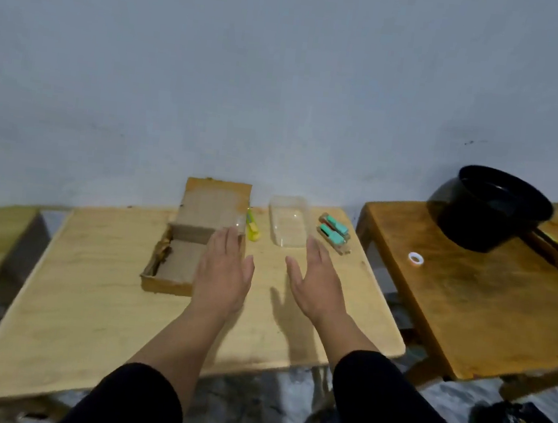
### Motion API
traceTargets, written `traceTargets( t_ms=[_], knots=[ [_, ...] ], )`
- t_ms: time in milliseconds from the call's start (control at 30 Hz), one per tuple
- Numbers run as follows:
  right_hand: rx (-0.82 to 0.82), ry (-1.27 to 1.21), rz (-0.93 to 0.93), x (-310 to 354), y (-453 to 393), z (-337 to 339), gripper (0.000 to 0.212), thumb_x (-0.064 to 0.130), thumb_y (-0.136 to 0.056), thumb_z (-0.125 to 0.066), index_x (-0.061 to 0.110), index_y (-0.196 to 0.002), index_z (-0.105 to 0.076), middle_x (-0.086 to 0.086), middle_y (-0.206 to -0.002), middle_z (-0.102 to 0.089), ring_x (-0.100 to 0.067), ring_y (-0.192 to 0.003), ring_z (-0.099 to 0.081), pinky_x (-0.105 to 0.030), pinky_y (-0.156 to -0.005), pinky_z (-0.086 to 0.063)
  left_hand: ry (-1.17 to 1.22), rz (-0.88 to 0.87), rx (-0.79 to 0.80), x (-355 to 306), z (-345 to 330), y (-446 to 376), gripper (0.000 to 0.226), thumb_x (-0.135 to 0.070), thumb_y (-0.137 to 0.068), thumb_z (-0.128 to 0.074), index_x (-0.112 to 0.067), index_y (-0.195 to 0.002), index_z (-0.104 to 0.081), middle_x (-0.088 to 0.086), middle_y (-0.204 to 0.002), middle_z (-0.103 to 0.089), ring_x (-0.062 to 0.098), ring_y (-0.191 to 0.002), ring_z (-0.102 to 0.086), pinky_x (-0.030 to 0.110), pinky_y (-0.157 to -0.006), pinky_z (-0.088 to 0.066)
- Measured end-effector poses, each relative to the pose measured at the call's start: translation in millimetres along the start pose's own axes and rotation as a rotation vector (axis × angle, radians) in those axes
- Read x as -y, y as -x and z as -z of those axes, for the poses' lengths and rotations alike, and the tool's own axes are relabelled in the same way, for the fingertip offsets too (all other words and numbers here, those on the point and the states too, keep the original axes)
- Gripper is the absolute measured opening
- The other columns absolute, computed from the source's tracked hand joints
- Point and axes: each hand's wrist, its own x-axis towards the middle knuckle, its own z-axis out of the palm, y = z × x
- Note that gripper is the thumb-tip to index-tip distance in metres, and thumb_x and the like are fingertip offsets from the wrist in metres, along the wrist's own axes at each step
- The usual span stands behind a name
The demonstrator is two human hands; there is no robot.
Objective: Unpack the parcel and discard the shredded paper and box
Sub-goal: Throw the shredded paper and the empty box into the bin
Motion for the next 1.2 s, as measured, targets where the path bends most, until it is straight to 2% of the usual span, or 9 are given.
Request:
traceTargets(
  t_ms=[133,300,400,500,600,667,800,1067,1200],
  knots=[
    [0.071,-0.082,0.035,35.0,-6.7,-53.6,0.073,0.046,-0.092,-0.046,0.012,-0.148,-0.014,-0.005,-0.158,-0.016,-0.017,-0.145,-0.015,-0.027,-0.115,-0.016,0.03,0.116,0.007,69.2,3.7,7.4,0.066,-0.036,-0.094,-0.042,-0.007,-0.145,-0.011,0.012,-0.154,-0.016,0.024,-0.143,-0.011,0.036,-0.115,-0.014],
    [0.141,-0.21,-0.081,50.4,-13.2,-115.1,0.096,0.047,-0.078,-0.067,0.016,-0.149,-0.01,-0.001,-0.158,-0.013,-0.015,-0.144,-0.015,-0.024,-0.113,-0.014,0.101,0.222,0.136,149.6,-11.0,9.6,0.082,-0.048,-0.09,-0.044,-0.01,-0.147,0.001,0.006,-0.157,0.001,0.02,-0.144,0.005,0.035,-0.116,-0.005],
    [0.135,-0.265,-0.169,47.9,-19.7,-142.3,0.105,0.043,-0.072,-0.075,0.015,-0.149,-0.009,-0.002,-0.158,-0.014,-0.016,-0.144,-0.015,-0.022,-0.112,-0.014,0.185,0.267,0.26,183.8,-21.3,5.2,0.092,-0.056,-0.085,-0.048,-0.008,-0.146,0.001,0.011,-0.157,0.003,0.022,-0.143,0.006,0.037,-0.116,-0.004],
    [0.108,-0.279,-0.255,40.6,-26.4,-160.2,0.111,0.039,-0.067,-0.08,0.012,-0.148,-0.009,-0.006,-0.158,-0.015,-0.019,-0.145,-0.015,-0.024,-0.114,-0.014,0.271,0.281,0.313,201.7,-32.6,0.3,0.115,-0.081,-0.069,-0.035,-0.001,-0.145,-0.006,0.019,-0.155,-0.007,0.027,-0.143,-0.005,0.036,-0.115,-0.008],
    [0.096,-0.305,-0.329,38.3,-28.6,-171.1,0.111,0.035,-0.065,-0.082,0.01,-0.148,-0.012,-0.009,-0.156,-0.02,-0.021,-0.144,-0.019,-0.027,-0.115,-0.017,0.361,0.32,0.356,204.5,-37.3,-5.9,0.096,-0.047,-0.079,-0.063,-0.002,-0.145,-0.01,0.019,-0.152,-0.019,0.029,-0.14,-0.021,0.037,-0.113,-0.018],
    [0.095,-0.316,-0.353,41.1,-29.8,-176.5,0.108,0.036,-0.065,-0.082,0.011,-0.147,-0.018,-0.01,-0.152,-0.031,-0.023,-0.141,-0.028,-0.031,-0.116,-0.023,0.393,0.302,0.334,207.1,-40.3,-10.5,0.09,-0.034,-0.079,-0.069,-0.003,-0.145,-0.016,0.02,-0.147,-0.031,0.031,-0.136,-0.03,0.041,-0.111,-0.027],
    [0.064,-0.326,-0.385,46.1,-29.6,-185.2,0.099,0.043,-0.062,-0.081,0.015,-0.143,-0.031,-0.01,-0.141,-0.048,-0.024,-0.131,-0.043,-0.04,-0.11,-0.037,0.391,0.295,0.29,210.3,-40.4,-12.2,0.079,-0.035,-0.079,-0.068,-0.003,-0.14,-0.03,0.02,-0.137,-0.046,0.034,-0.126,-0.042,0.042,-0.105,-0.035],
    [-0.028,-0.376,-0.318,75.3,-25.9,-143.3,0.09,0.031,-0.073,-0.076,0.016,-0.146,-0.026,-0.007,-0.149,-0.038,-0.023,-0.138,-0.034,-0.036,-0.115,-0.029,0.472,0.322,0.221,189.3,-9.9,-15.4,0.071,-0.039,-0.083,-0.062,-0.013,-0.141,-0.03,0.013,-0.136,-0.05,0.031,-0.123,-0.046,0.046,-0.103,-0.04],
    [-0.124,-0.355,-0.287,79.3,-22.9,-98.3,0.088,0.031,-0.076,-0.075,0.014,-0.146,-0.024,-0.007,-0.15,-0.035,-0.022,-0.139,-0.031,-0.031,-0.112,-0.027,0.545,0.23,0.146,152.6,12.3,-25.9,0.066,-0.033,-0.084,-0.063,-0.016,-0.14,-0.033,0.01,-0.135,-0.051,0.028,-0.124,-0.046,0.038,-0.105,-0.038]
  ],
)
